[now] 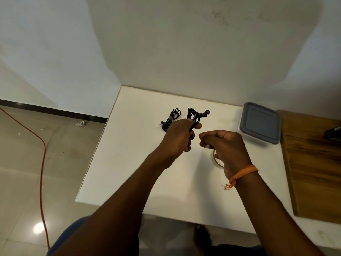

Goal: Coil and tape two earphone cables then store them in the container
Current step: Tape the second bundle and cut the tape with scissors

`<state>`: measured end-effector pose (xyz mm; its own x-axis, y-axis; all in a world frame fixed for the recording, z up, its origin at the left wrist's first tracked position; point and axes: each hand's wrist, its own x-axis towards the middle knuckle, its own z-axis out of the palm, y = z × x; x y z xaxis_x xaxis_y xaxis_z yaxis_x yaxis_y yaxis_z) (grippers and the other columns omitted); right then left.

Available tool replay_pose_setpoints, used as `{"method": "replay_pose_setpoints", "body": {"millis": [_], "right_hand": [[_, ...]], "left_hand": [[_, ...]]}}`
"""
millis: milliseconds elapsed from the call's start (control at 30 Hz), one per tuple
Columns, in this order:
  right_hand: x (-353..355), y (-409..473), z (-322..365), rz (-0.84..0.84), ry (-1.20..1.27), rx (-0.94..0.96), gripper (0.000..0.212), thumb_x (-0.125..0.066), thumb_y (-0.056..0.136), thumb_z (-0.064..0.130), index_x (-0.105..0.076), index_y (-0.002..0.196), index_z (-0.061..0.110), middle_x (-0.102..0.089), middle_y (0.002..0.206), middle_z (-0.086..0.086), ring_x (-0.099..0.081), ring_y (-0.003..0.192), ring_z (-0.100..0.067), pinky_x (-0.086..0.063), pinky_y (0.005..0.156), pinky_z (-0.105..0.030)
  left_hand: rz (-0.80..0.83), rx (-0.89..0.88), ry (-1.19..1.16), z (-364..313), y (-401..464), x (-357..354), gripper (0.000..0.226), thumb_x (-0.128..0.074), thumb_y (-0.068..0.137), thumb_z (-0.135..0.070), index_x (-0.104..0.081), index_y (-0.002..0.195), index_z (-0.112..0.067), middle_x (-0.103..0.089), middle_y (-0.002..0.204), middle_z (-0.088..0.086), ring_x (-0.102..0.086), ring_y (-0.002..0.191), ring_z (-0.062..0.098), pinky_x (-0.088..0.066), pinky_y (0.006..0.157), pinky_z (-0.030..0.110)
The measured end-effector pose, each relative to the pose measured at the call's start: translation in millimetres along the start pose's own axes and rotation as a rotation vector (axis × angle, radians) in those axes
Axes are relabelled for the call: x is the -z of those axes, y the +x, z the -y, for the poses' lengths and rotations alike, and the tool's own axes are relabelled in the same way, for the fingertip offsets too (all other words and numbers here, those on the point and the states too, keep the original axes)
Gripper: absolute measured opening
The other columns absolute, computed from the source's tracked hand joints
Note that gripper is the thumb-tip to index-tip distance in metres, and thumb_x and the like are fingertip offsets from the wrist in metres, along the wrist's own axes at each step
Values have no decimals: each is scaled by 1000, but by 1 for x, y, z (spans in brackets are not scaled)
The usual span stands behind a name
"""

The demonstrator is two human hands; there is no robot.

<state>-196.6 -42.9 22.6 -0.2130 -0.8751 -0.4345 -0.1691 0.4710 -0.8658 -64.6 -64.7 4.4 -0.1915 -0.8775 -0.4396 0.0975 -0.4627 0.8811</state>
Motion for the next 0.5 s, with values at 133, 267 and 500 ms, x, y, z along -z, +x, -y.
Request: {"method": "replay_pose_setpoints", "body": {"millis": [133, 267, 500], "right_hand": [[-9, -4, -2, 6, 35, -11, 11, -66, 87, 13, -74, 81, 16, -73, 77, -5, -66, 73, -12, -42, 55, -14], [-10, -4, -2, -23, 128, -56, 8, -68, 85, 17, -74, 79, 18, -73, 77, -4, -66, 78, -16, -42, 62, -26], [-8, -2, -3, 18, 181, -108, 10, -70, 82, 19, -75, 74, 22, -74, 72, 2, -68, 88, -21, -45, 80, -39]], "left_hand": [[-45, -217, 291, 5, -2, -3, 38, -32, 106, -23, -64, 111, -4, -46, 54, -14, -42, 49, 1, -31, 53, 19], [-37, -363, 490, 7, -3, -2, 34, -32, 106, -21, -56, 82, -26, -44, 63, -10, -43, 58, 1, -32, 59, 22], [7, -423, 601, 10, -3, -2, 36, -32, 106, -23, -41, 74, -37, -46, 63, -12, -44, 60, 2, -31, 57, 19]]}}
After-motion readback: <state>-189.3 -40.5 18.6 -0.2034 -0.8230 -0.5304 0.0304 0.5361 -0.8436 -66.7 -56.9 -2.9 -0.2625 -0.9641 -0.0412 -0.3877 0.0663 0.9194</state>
